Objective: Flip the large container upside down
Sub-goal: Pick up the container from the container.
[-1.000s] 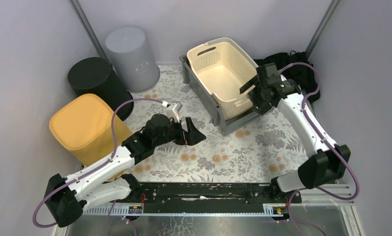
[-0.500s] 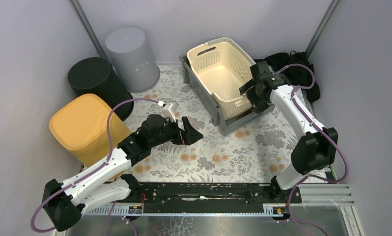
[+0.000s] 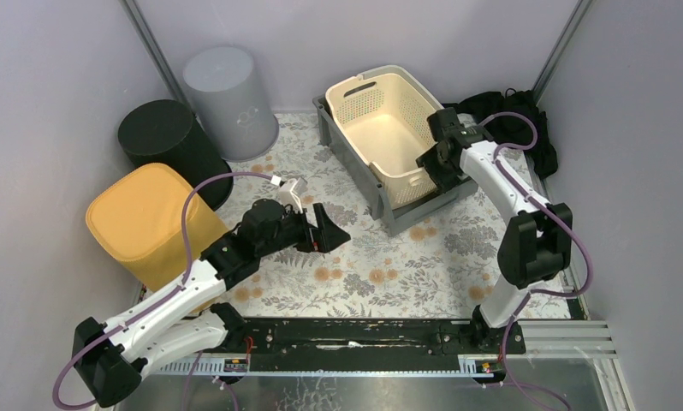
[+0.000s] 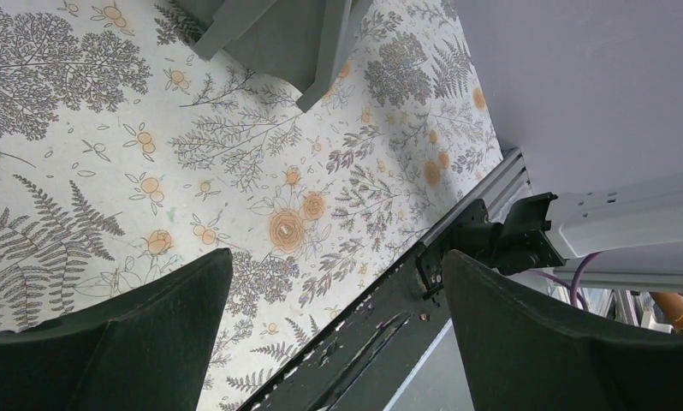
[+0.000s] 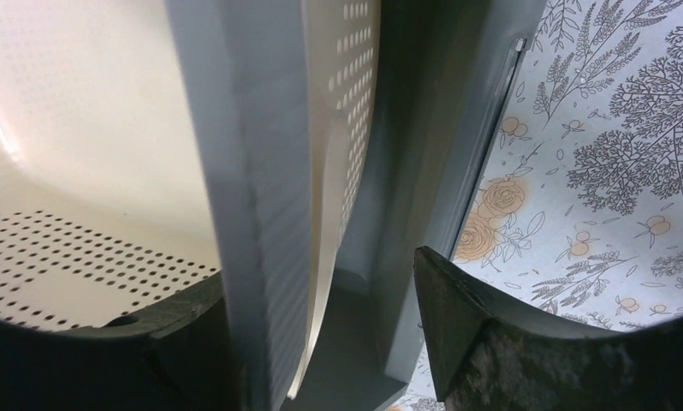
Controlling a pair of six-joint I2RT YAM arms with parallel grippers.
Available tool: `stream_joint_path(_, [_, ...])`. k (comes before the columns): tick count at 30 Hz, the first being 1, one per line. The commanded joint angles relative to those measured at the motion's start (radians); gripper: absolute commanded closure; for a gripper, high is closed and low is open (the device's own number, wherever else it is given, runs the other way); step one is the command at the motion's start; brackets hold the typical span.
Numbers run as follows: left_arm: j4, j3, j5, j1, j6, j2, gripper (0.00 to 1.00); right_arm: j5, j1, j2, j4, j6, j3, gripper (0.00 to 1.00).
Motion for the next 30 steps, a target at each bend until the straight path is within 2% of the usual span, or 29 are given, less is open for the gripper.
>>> stream_joint_path(1, [0.005,-0.009,0.004,0.01,0.023,-0.018,0.0,0.034,-0.005,0.038,-0.016,-0.001,0.02,0.33])
stream_joint_path(4, [0.002,-0.007,0.006,0.016,0.025,-0.019,0.0,0.019,-0.005,0.05,0.004,-0.004,-0.004,0.35])
stream_joint_path(8, [-0.002,-0.005,0.009,0.021,0.029,-0.02,0.0,0.004,-0.004,0.059,0.045,-0.005,-0.036,0.49])
stream_joint_path(15, [-0.013,-0.005,0.017,0.037,0.035,-0.026,0.0,-0.041,-0.005,0.064,0.117,-0.026,-0.072,0.99])
stream_joint_path(19, [-0.021,-0.002,0.022,0.048,0.041,-0.027,0.0,-0.079,-0.004,0.049,0.186,-0.066,-0.099,1.0])
stream_joint_path(27, [-0.032,0.012,0.031,0.06,0.047,-0.022,0.0,-0.172,-0.008,-0.178,0.589,-0.159,-0.335,1.0])
stream_joint_path(30, [-0.032,0.018,0.034,0.062,0.048,-0.018,0.0,-0.189,-0.011,-0.204,0.628,-0.179,-0.335,1.0])
